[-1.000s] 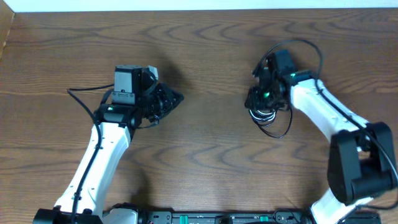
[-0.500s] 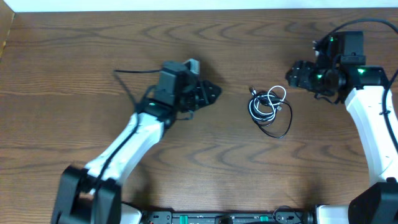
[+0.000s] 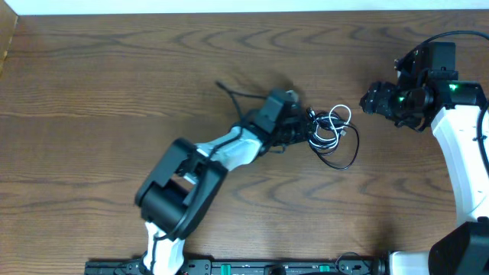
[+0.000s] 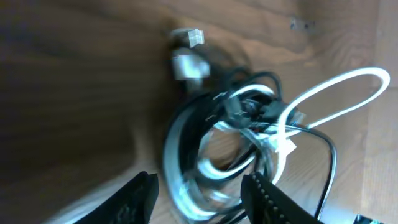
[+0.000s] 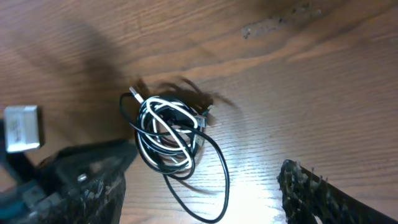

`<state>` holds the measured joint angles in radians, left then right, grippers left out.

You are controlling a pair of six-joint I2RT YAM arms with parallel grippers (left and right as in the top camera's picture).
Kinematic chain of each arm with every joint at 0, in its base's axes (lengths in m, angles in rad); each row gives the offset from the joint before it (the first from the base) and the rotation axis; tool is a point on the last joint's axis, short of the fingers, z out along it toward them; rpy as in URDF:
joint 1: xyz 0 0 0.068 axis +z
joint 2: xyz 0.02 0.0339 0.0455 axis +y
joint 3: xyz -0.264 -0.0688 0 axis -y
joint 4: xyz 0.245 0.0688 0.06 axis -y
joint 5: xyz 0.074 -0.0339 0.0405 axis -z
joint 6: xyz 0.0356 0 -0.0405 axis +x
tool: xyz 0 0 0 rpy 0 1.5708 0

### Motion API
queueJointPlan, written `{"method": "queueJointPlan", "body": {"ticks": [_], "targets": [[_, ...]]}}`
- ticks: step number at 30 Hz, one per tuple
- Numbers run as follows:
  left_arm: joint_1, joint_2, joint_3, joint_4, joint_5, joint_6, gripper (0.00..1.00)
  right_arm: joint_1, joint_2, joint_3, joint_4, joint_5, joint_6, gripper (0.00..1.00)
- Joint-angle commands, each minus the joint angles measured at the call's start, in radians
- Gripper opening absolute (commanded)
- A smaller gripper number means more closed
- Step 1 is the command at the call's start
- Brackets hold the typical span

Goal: Untangle cables

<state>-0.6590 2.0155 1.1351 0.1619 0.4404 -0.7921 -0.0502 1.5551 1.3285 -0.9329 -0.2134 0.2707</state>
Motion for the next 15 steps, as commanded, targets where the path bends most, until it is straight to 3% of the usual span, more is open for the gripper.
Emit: {"method": "queueJointPlan", "body": {"ticks": [1, 7, 15], "targets": [[-0.047, 0.054, 0.118, -0.04, -0.057, -0.006, 0.5, -0.003, 0.003, -0.002, -0.008, 0.014, -0.026, 0.75], [-0.085, 0.098, 0.165, -0.129, -0.166, -0.019, 0.5, -0.003, 0.003, -0.002, -0.021, 0.025, -0.04, 0.75], [-0.087, 0.092, 0.173, -0.206, -0.198, -0.05, 0.49, -0.003, 0.003, -0.002, -0.022, 0.027, -0.048, 0.76]]}}
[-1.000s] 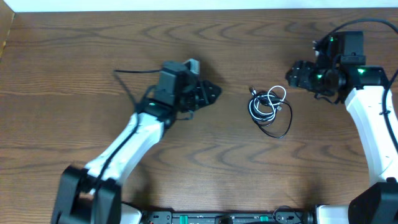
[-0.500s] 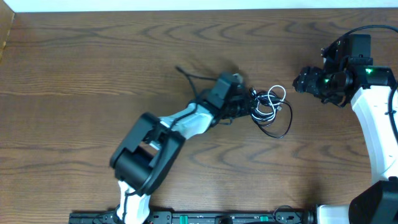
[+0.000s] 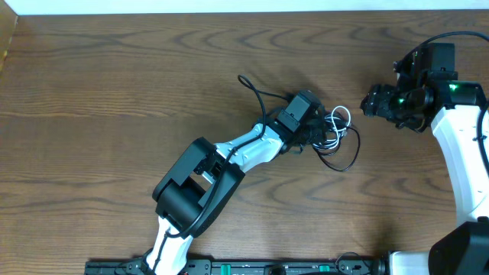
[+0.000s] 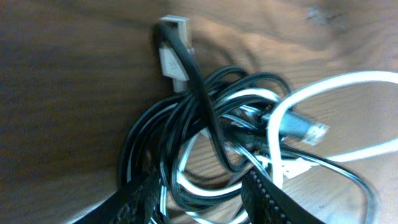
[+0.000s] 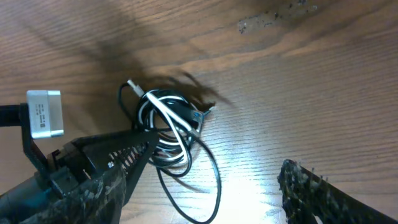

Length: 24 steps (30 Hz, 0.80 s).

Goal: Untangle cables

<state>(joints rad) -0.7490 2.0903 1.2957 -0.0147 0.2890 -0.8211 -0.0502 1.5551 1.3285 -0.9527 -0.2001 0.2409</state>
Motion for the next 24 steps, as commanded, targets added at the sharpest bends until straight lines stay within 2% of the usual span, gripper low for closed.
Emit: {"method": "queueJointPlan", "body": {"ticks": [1, 4, 11, 18, 24], "targets": [[0.004, 0.007, 0.019, -0.087, -0.075, -0.019, 0.49, -0.002, 0.003, -0.002, -0.002, 0.014, -0.022, 0.76], [0.004, -0.006, 0.019, -0.132, -0.1, 0.035, 0.49, -0.002, 0.003, -0.002, 0.002, 0.014, -0.021, 0.76], [0.004, -0.006, 0.019, -0.217, -0.134, 0.063, 0.49, -0.002, 0.003, -0.003, 0.005, 0.014, -0.021, 0.76], [0.015, -0.034, 0.019, -0.433, -0.171, 0.16, 0.48, -0.002, 0.003, -0.003, 0.021, 0.014, -0.021, 0.76], [0.041, -0.147, 0.019, -0.571, -0.23, 0.215, 0.48, 0.008, 0.003, -0.003, 0.038, 0.013, -0.022, 0.77]]}}
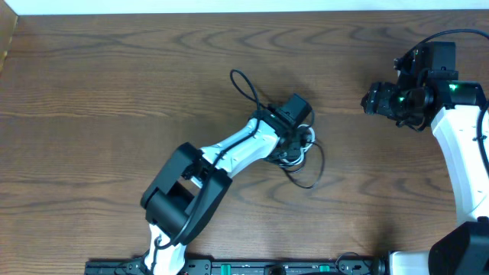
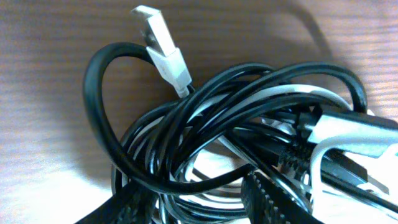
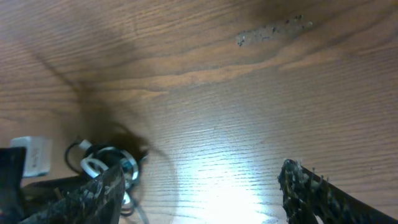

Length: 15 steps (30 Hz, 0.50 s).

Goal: Untangle cables

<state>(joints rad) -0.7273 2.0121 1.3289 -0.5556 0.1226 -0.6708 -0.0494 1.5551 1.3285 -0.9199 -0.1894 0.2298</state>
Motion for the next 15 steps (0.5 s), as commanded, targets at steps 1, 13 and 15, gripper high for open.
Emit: {"method": "queueJointPlan", "body": {"ticks": [1, 13, 15], "targets": [[0.023, -0.094, -0.014, -0.04, -0.064, 0.076, 0.48, 0.01, 0.003, -0.003, 0.007, 0.003, -0.011, 0.77], [0.048, -0.275, -0.023, -0.17, -0.063, 0.031, 0.49, 0.025, 0.003, -0.003, 0.006, -0.001, -0.011, 0.77], [0.048, -0.267, -0.051, -0.169, -0.063, -0.01, 0.49, 0.025, 0.003, -0.003, 0.003, -0.004, -0.011, 0.77]]}}
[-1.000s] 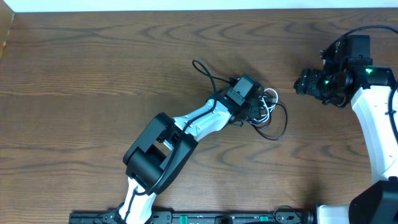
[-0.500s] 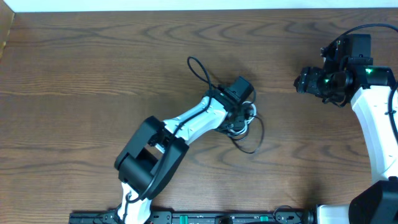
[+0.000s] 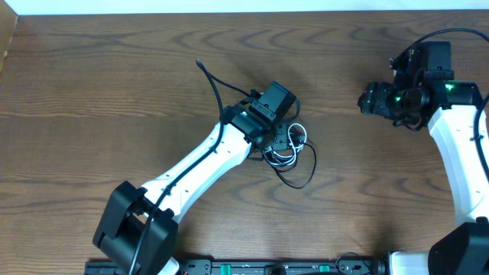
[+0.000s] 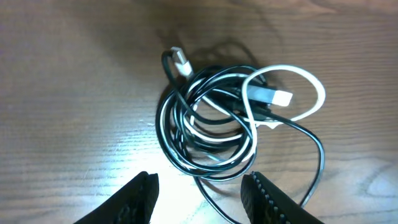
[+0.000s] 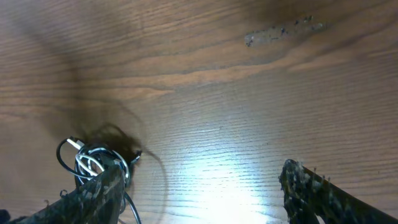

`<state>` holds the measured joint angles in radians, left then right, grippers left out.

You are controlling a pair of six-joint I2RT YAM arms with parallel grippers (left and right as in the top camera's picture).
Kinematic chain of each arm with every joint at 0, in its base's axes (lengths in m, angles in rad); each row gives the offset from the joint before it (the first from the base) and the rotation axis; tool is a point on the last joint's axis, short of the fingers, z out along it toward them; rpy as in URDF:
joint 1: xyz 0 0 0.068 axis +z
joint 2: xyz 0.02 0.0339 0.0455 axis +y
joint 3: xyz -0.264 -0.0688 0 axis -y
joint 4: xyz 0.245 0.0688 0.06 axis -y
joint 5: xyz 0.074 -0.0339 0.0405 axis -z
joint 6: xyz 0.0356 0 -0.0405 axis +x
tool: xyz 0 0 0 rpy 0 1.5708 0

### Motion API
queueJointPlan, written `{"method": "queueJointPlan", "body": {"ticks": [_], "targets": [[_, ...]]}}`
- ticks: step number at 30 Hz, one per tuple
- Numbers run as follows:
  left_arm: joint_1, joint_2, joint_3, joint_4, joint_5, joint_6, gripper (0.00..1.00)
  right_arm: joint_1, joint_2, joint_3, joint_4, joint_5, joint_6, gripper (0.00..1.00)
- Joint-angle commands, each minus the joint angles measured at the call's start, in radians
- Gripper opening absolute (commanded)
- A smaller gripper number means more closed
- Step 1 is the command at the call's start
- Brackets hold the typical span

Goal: Untangle cables

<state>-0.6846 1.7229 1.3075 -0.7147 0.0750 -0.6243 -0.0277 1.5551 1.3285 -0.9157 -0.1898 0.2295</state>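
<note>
A tangled bundle of black and white cables (image 3: 286, 149) lies on the wooden table near its middle. In the left wrist view the bundle (image 4: 214, 124) is a round coil with a white USB plug (image 4: 180, 61) at its top and a second white plug (image 4: 273, 94) on a white loop. My left gripper (image 4: 202, 198) hangs open above the coil's near side, and one loose black strand runs out between its fingers. My right gripper (image 5: 208, 199) is open at the far right, well off from the bundle (image 5: 93, 158), with nothing in it.
The table (image 3: 92, 92) is bare brown wood with its far edge along the top of the overhead view. The left arm's own black wire (image 3: 210, 80) loops up behind its wrist. A pale scuff mark (image 5: 283, 31) is on the wood beyond the right gripper.
My left gripper was down close on the bundle and now stands higher and further back, so the whole coil shows. The bundle lies about where it was. The right arm barely moved.
The bundle first lay right of the table's middle, with my open left gripper beside it. Then the gripper was over the coil. Later the bundle lay further left, under the gripper. Now the gripper is off it, still open. The right gripper stayed open at the right.
</note>
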Motion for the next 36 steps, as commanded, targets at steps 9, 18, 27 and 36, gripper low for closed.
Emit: {"method": "queueJointPlan", "body": {"ticks": [9, 18, 27, 36], "targets": [[0.006, 0.037, -0.15, 0.053, -0.015, -0.188, 0.49, 0.003, 0.003, -0.003, -0.001, -0.003, -0.011, 0.78], [0.006, 0.064, -0.22, 0.194, -0.016, -0.262, 0.48, 0.003, 0.003, -0.003, -0.002, -0.003, -0.011, 0.78], [0.006, 0.137, -0.221, 0.247, -0.016, -0.272, 0.47, 0.003, 0.003, -0.003, -0.005, -0.004, -0.018, 0.78], [0.006, 0.206, -0.221, 0.277, -0.012, -0.272, 0.35, 0.005, 0.003, -0.003, -0.005, -0.008, -0.018, 0.78]]}}
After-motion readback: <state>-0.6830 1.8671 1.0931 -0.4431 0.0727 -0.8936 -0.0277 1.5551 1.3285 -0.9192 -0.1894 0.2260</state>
